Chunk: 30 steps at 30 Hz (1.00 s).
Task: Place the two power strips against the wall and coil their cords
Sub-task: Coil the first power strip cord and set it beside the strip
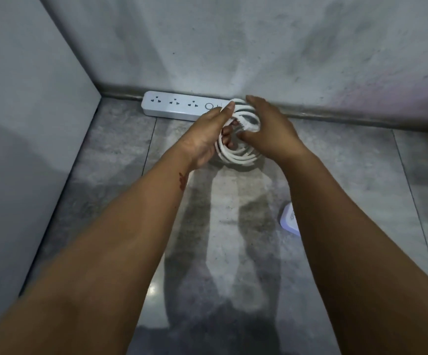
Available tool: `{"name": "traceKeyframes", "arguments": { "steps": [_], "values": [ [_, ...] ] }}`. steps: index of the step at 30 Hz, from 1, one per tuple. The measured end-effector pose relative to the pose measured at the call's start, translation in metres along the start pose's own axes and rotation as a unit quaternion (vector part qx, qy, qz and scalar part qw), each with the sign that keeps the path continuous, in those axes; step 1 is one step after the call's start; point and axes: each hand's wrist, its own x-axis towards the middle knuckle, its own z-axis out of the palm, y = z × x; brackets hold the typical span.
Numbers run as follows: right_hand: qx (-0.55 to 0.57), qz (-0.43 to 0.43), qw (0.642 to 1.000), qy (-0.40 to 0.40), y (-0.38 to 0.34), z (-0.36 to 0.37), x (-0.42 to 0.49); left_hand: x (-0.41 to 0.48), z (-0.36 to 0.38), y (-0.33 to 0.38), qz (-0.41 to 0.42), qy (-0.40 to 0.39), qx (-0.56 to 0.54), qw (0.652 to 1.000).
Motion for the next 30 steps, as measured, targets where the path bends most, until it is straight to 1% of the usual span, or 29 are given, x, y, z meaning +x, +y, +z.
{"name": "traceKeyframes", "arguments": {
  "steps": [2, 4, 7, 9, 11, 12, 13, 14, 15, 16, 17, 18, 19, 20, 21, 24, 27, 30],
  "values": [
    [0.017, -0.005, 1.0, -0.007, 0.005, 0.001, 0.005, 0.002, -0.001, 0.006, -0.017, -0.041, 0.026, 0.999],
    [0.007, -0.008, 1.0, -0.013, 0.011, 0.002, 0.007, 0.003, -0.001, 0.01, -0.031, -0.071, 0.045, 0.996],
    [0.001, 0.013, 1.0, -0.013, 0.016, 0.007, 0.007, 0.008, -0.005, 0.01, -0.031, -0.072, 0.08, 0.994],
    [-0.006, 0.019, 1.0, 0.008, 0.015, 0.014, 0.006, 0.011, -0.007, 0.009, -0.023, -0.043, 0.106, 0.993],
    [-0.011, 0.027, 0.999, 0.033, 0.013, 0.02, 0.007, 0.016, -0.008, 0.01, -0.014, 0.005, 0.108, 0.994],
    [-0.009, 0.039, 0.998, 0.04, 0.012, 0.022, 0.008, 0.018, -0.008, 0.012, -0.002, 0.045, 0.12, 0.992],
    [-0.003, 0.053, 0.998, 0.044, 0.012, 0.024, 0.009, 0.023, -0.012, 0.012, 0.017, 0.098, 0.159, 0.982],
    [0.003, 0.065, 0.997, 0.046, 0.011, 0.025, 0.01, 0.027, -0.017, 0.012, 0.044, 0.152, 0.227, 0.961],
    [0.007, 0.075, 0.996, 0.049, 0.01, 0.026, 0.012, 0.032, -0.025, 0.01, 0.07, 0.184, 0.312, 0.929],
    [0.009, 0.084, 0.995, 0.053, 0.009, 0.027, 0.013, 0.035, -0.034, 0.009, 0.077, 0.184, 0.404, 0.893],
    [0.01, 0.093, 0.994, 0.059, 0.008, 0.029, 0.014, 0.038, -0.043, 0.007, 0.059, 0.156, 0.493, 0.854],
    [0.013, 0.104, 0.992, 0.065, 0.008, 0.031, 0.016, 0.039, -0.051, 0.003, 0.029, 0.112, 0.568, 0.815],
    [0.016, 0.117, 0.99, 0.073, 0.007, 0.033, 0.018, 0.04, -0.058, 0.0, 0.0, 0.071, 0.626, 0.777],
    [0.018, 0.132, 0.988, 0.082, 0.007, 0.035, 0.02, 0.04, -0.064, -0.004, -0.014, 0.044, 0.663, 0.747],
    [0.019, 0.15, 0.984, 0.093, 0.007, 0.037, 0.022, 0.041, -0.069, -0.006, -0.015, 0.033, 0.686, 0.726],
    [0.023, 0.214, 0.969, 0.125, 0.008, 0.04, 0.028, 0.038, -0.077, -0.01, 0.002, 0.044, 0.714, 0.699],
    [0.026, 0.263, 0.953, 0.145, 0.012, 0.038, 0.036, 0.037, -0.084, -0.013, 0.009, 0.062, 0.725, 0.686],
    [0.011, 0.28, 0.948, 0.153, 0.014, 0.036, 0.044, 0.037, -0.09, -0.015, 0.016, 0.073, 0.73, 0.679]
  ]
}}
